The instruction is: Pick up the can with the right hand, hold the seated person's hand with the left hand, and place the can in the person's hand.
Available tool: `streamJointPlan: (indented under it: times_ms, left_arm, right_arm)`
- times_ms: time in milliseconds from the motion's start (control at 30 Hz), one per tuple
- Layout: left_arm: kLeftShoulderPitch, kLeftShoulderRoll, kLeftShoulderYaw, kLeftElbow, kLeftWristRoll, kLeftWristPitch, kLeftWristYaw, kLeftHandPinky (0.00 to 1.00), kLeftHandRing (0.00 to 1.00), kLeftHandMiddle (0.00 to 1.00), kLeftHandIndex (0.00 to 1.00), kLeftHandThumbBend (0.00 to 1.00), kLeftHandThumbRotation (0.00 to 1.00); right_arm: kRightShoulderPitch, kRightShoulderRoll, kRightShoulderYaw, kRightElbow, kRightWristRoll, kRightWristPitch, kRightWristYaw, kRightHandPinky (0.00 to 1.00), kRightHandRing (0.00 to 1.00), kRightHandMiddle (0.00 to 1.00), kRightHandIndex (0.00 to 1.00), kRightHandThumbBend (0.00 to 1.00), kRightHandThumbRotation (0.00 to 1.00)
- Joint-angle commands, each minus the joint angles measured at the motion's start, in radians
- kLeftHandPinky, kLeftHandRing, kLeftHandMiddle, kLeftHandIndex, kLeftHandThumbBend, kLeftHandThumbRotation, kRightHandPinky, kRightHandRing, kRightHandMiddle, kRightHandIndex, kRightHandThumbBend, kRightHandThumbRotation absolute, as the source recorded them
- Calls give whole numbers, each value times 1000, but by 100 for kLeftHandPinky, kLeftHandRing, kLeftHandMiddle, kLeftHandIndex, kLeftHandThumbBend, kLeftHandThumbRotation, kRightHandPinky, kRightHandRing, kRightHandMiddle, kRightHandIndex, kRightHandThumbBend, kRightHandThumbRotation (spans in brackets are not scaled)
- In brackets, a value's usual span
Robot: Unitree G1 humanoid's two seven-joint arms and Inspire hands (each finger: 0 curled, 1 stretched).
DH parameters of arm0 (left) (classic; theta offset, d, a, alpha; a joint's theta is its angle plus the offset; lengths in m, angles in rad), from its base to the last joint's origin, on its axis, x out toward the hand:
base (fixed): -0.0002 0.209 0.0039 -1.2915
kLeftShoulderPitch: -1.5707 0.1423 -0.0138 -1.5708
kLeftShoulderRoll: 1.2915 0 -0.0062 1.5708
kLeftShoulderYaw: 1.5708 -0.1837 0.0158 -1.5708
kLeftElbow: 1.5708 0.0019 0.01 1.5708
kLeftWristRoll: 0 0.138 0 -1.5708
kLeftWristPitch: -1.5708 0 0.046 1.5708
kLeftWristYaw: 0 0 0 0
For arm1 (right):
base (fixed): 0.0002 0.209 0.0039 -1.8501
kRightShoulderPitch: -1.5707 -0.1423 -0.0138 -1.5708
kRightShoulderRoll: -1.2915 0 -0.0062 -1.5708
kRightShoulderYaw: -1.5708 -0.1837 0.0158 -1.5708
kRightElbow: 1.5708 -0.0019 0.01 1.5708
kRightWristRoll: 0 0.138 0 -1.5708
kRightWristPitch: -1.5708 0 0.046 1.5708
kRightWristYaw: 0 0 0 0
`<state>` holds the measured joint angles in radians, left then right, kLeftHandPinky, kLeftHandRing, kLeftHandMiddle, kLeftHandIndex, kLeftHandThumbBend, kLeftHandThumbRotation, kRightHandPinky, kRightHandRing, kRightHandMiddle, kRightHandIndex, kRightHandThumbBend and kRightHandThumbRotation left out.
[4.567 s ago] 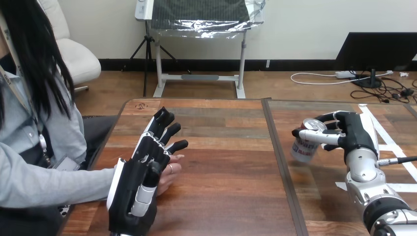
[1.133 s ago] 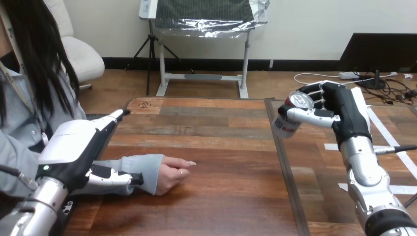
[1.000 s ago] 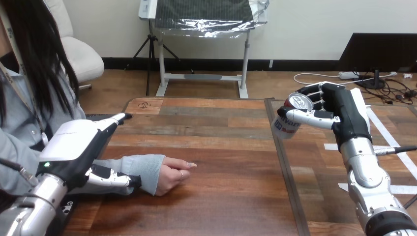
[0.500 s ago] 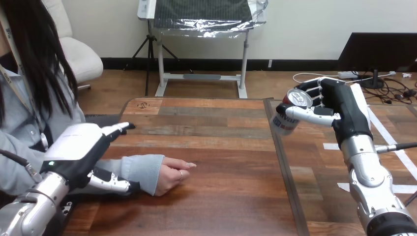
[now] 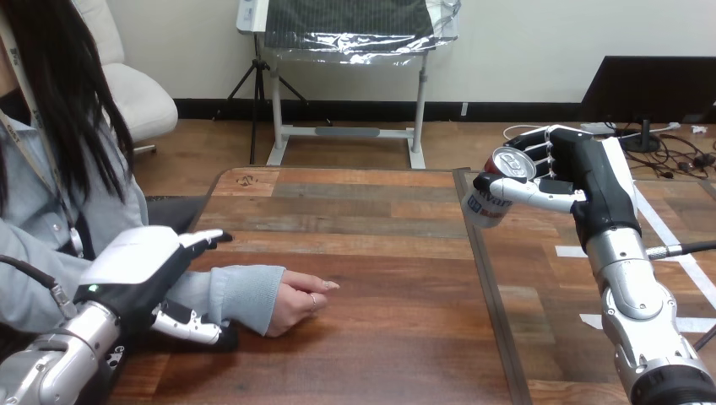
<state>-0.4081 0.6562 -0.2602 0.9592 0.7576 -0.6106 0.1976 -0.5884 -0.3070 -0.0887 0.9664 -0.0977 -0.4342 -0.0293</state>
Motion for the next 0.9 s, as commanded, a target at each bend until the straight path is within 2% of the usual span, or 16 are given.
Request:
streamJointPlan:
  times_ms: [0,67,500,867]
  left_arm:
    - [-103,25,-34,27,15,-15,31,77,82,86,87,100,43]
    - [-110,24,-44,39,21,-29,44,77,82,85,87,100,42]
    - [-157,0,-106,93,50,-5,48,70,77,80,83,100,36]
    - [-178,-9,-134,114,31,-19,30,63,68,73,75,100,23]
  right_arm:
    - [-37,-13,-13,-71,15,-6,-1,39,42,47,49,78,0]
    - [-35,-14,-12,-75,15,-5,1,39,42,47,49,78,0]
    - [-14,-3,-8,-128,18,17,6,39,42,47,49,78,0]
    - [-5,-1,-3,-153,16,19,16,39,42,47,49,77,0]
